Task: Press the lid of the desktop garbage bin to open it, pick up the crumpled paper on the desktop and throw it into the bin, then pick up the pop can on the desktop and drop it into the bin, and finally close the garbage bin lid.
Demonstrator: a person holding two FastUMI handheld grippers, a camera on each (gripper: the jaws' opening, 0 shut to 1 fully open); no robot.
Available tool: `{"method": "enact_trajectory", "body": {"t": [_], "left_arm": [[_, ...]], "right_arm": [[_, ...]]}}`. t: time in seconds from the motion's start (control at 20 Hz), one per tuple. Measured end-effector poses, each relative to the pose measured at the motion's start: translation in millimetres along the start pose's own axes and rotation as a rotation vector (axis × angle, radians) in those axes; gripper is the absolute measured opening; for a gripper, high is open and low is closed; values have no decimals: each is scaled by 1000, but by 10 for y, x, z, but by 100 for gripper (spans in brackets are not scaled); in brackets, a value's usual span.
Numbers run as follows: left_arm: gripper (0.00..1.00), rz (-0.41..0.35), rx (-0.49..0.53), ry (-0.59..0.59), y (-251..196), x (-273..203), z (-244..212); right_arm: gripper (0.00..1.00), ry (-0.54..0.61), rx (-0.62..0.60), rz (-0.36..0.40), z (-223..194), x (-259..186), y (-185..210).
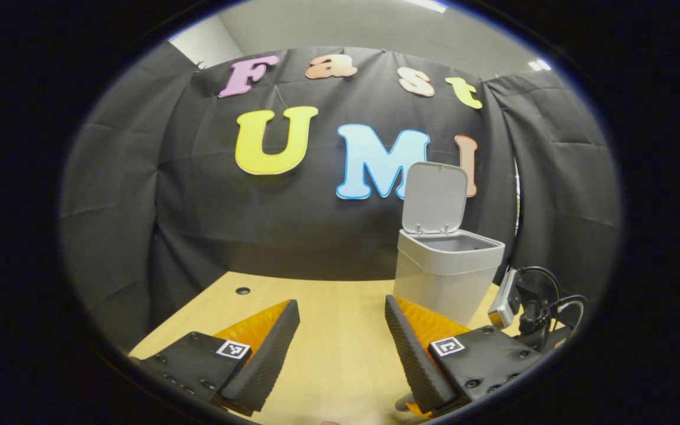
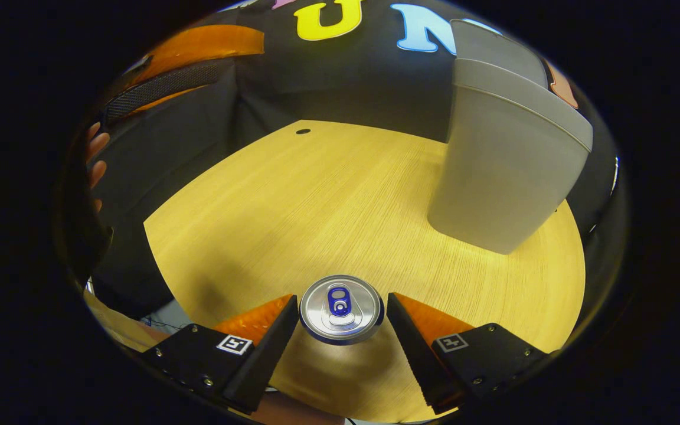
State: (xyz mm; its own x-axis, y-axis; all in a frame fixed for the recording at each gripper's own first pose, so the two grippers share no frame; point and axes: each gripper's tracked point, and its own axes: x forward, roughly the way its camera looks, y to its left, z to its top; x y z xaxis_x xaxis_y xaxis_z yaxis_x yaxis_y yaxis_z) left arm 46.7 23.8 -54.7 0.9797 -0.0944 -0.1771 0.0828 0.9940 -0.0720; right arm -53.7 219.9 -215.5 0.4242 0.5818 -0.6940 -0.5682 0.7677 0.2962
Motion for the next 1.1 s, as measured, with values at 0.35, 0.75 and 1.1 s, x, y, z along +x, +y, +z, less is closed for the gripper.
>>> {"method": "enact_trajectory", "body": {"t": [0.35, 0.75, 1.1], "left_arm": [[96, -10, -13, 12, -21, 34, -49], [96, -16, -24, 21, -38, 45, -89], [96, -28, -34, 33, -99, 71, -125]], "right_arm": [[85, 15, -33, -13, -20, 19, -34], [84, -74, -15, -38, 118, -186, -71], [84, -252, 63, -63, 602, -569, -374]]}}
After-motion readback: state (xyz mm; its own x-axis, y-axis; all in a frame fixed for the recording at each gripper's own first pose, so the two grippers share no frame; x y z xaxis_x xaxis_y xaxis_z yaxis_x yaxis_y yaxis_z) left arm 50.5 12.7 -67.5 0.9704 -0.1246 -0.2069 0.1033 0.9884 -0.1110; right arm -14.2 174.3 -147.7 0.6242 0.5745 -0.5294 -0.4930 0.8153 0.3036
